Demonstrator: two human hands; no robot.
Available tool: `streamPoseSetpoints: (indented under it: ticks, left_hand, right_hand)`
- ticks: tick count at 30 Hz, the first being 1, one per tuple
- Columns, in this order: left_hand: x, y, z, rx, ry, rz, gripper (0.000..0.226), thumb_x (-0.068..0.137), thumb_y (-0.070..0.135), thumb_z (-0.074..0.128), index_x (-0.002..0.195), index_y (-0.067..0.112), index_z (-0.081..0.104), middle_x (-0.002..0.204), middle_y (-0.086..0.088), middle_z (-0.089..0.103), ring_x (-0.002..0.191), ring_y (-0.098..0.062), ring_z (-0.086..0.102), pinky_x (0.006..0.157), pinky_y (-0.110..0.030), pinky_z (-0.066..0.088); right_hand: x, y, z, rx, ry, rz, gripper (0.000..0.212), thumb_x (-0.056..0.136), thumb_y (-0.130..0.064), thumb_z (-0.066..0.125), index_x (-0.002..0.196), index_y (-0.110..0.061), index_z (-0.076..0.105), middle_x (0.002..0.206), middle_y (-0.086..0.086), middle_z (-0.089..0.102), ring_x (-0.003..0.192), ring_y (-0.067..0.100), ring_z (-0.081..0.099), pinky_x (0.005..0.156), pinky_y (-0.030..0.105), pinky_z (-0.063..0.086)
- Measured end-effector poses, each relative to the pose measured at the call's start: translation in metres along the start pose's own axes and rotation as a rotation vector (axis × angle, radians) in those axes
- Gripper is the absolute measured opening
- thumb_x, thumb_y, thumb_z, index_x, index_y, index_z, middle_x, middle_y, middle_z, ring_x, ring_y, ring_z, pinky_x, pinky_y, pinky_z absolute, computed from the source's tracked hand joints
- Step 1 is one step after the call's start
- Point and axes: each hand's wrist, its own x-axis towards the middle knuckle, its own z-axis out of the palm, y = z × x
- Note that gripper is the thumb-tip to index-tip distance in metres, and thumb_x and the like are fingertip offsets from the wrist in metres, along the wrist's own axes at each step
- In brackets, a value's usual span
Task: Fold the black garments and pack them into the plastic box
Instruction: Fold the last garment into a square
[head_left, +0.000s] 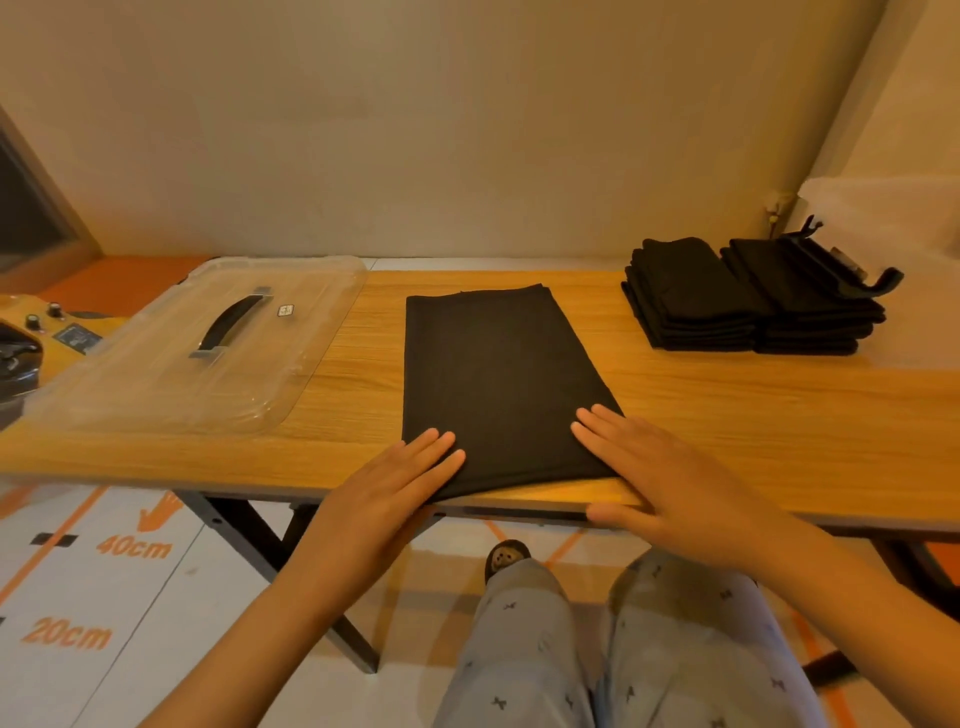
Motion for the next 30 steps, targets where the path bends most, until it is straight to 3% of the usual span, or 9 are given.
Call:
streamPoseSetpoints:
  ticks: [4,7,9,11,13,16,21,25,30]
  left_hand:
    - [-0.01,0.0,0.0,-0.061,0.017,-0.007,0.067,0.09,0.012,0.058,0.146,0.032,0.029,0.152,0.01,0.032,0.143,0.001,0.017,0.117,-0.02,0.011]
    - [-0.017,0.008,-0.011,-0.185,0.043,-0.059,0.049,0.096,0.031,0.039,0.143,0.043,0.033,0.148,0.021,0.035,0.139,0.005,0.026,0.115,-0.015,0.017]
    - [-0.02,0.015,-0.019,-0.239,0.043,-0.104,0.044,0.095,0.049,0.029,0.139,0.051,0.035,0.144,0.027,0.039,0.136,0.005,0.033,0.113,-0.013,0.024]
    - [-0.022,0.02,-0.029,-0.305,0.042,-0.148,0.038,0.093,0.057,0.028,0.129,0.057,0.04,0.13,0.033,0.051,0.125,0.008,0.045,0.103,-0.013,0.038]
    - [-0.017,0.025,-0.043,-0.399,0.068,-0.189,0.022,0.095,0.054,0.037,0.115,0.055,0.046,0.11,0.031,0.059,0.105,0.008,0.057,0.086,-0.014,0.048]
    - [0.002,0.027,-0.065,-0.596,0.165,-0.26,0.015,0.088,0.042,0.048,0.101,0.04,0.055,0.1,0.027,0.063,0.093,0.005,0.063,0.079,-0.011,0.049]
    - [0.064,-0.002,-0.079,-0.637,0.156,-0.374,0.007,0.093,0.021,0.057,0.095,0.024,0.064,0.088,0.012,0.068,0.088,-0.001,0.064,0.073,-0.018,0.053]
    - [0.132,-0.042,-0.069,-0.586,0.055,-0.49,0.009,0.095,0.022,0.056,0.096,0.018,0.065,0.092,0.0,0.068,0.083,-0.015,0.065,0.065,-0.023,0.053]
    - [0.193,-0.089,-0.036,-0.418,-0.159,-0.577,0.006,0.095,0.02,0.057,0.096,0.018,0.063,0.102,-0.002,0.062,0.085,-0.021,0.063,0.061,-0.021,0.049]
  right_hand:
    - [-0.014,-0.005,0.013,-0.116,0.214,-0.043,0.074,0.081,-0.052,0.061,0.145,-0.024,0.037,0.148,-0.002,0.042,0.137,0.014,0.036,0.115,0.031,0.026]
    - [-0.023,-0.004,0.019,-0.114,0.352,-0.144,0.066,0.068,-0.023,0.083,0.129,-0.017,0.059,0.131,0.003,0.06,0.121,0.019,0.057,0.108,0.036,0.032]
    - [-0.028,-0.002,0.018,-0.126,0.421,-0.175,0.066,0.062,-0.012,0.086,0.124,-0.017,0.063,0.124,0.002,0.065,0.115,0.017,0.061,0.107,0.039,0.038]
    - [-0.033,-0.001,0.015,-0.05,0.454,-0.195,0.055,0.072,-0.011,0.08,0.123,-0.022,0.062,0.117,-0.004,0.068,0.11,0.01,0.062,0.105,0.037,0.042]
    - [-0.035,-0.005,0.004,0.137,0.465,-0.14,0.042,0.084,-0.014,0.069,0.118,-0.036,0.061,0.109,-0.017,0.067,0.106,-0.004,0.056,0.097,0.025,0.045]
    - [-0.029,-0.014,-0.025,0.509,0.43,0.032,0.037,0.089,-0.016,0.063,0.102,-0.051,0.056,0.096,-0.03,0.062,0.099,-0.016,0.053,0.077,0.003,0.042]
    - [0.026,0.005,-0.062,0.803,0.399,0.186,0.01,0.091,-0.022,0.061,0.089,-0.028,0.069,0.08,-0.009,0.069,0.079,-0.002,0.064,0.063,0.015,0.049]
    - [0.095,0.039,-0.066,0.798,0.336,0.38,0.015,0.09,-0.03,0.063,0.101,-0.019,0.064,0.093,-0.001,0.066,0.087,0.011,0.063,0.068,0.024,0.052]
    - [0.161,0.071,-0.057,0.733,0.256,0.521,0.01,0.092,-0.024,0.062,0.095,-0.015,0.062,0.084,-0.002,0.06,0.086,0.016,0.061,0.065,0.024,0.047]
